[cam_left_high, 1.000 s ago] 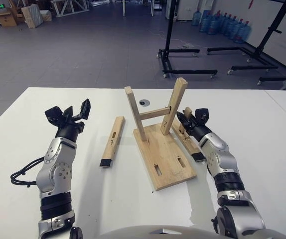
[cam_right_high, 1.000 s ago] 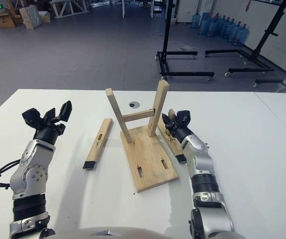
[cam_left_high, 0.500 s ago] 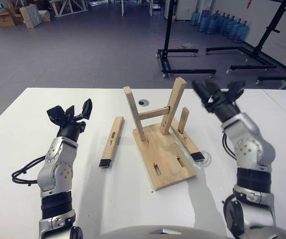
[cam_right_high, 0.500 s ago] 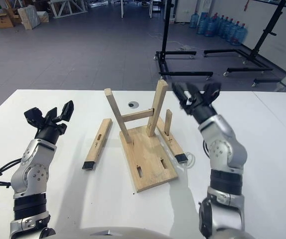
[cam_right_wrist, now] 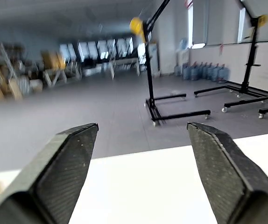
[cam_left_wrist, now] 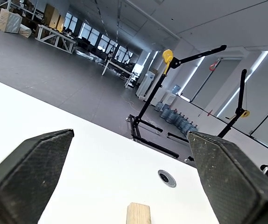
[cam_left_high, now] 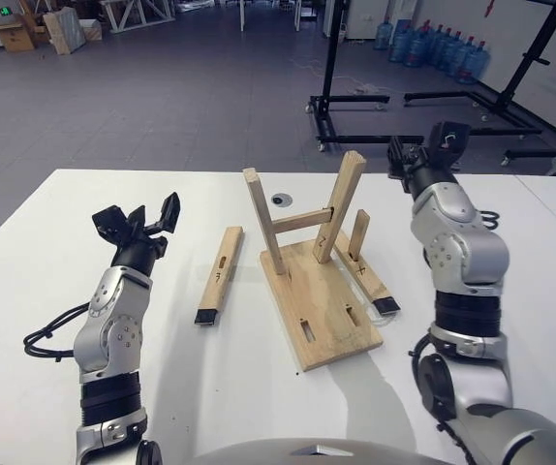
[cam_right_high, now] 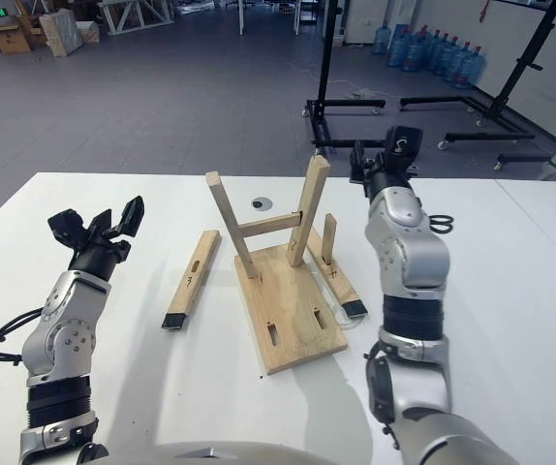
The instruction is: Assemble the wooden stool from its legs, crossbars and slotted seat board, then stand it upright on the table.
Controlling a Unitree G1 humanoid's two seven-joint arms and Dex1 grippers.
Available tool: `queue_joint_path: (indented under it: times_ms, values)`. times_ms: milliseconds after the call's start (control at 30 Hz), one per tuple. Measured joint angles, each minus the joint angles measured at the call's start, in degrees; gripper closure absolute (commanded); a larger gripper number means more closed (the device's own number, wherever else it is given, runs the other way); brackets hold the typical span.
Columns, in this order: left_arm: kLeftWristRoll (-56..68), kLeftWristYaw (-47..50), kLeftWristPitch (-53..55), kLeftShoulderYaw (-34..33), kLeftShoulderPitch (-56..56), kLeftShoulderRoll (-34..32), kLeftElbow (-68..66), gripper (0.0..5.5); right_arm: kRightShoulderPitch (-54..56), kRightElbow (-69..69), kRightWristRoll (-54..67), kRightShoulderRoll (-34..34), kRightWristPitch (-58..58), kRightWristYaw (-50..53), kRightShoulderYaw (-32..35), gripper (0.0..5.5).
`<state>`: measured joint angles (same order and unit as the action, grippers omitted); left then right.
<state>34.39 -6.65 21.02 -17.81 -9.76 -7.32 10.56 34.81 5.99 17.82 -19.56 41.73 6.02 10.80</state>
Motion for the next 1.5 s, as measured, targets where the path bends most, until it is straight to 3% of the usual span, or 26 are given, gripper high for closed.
queue_joint_path:
  times_ms: [133, 300, 367, 633, 900, 1200, 1500]
  values:
    - [-0.1, -0.1, 0.0, 0.0, 0.0, 0.0, -0.3, 1.06, -0.5, 0.4, 6.4, -15.2, 16.5, -16.6, 0.8, 1.98]
    - [-0.6, 0.0, 0.0, -0.1, 0.4, 0.0, -0.2, 1.06, -6.8, 4.3, 12.4, -24.9, 24.9, -32.1, -1.9, 1.98]
    - [-0.8, 0.0, 0.0, -0.2, 0.8, 0.0, -0.1, 1.06, -11.0, 7.8, 13.7, -27.4, 25.7, -36.2, -3.8, 1.74]
    - [-1.0, 0.0, 0.0, -0.1, 1.0, 0.2, 0.0, 1.06, -15.9, 8.0, 9.3, -22.6, 24.2, -34.0, -12.3, 0.33]
    - [-1.2, 0.0, -0.1, 0.2, 1.1, 0.3, 0.1, 1.06, -15.6, 1.4, 1.1, -16.9, 19.9, -28.9, -18.1, 0.33]
    - [-1.2, -0.1, -0.2, 0.8, 1.1, 0.8, 0.1, 1.06, -15.8, -2.1, -7.3, -18.2, 11.8, -31.7, -26.1, 0.33]
    - [-1.2, -0.1, -0.8, 1.2, 1.1, 1.3, -0.2, 1.06, -15.7, -9.4, -10.4, -20.8, 8.4, -32.3, -21.8, 0.33]
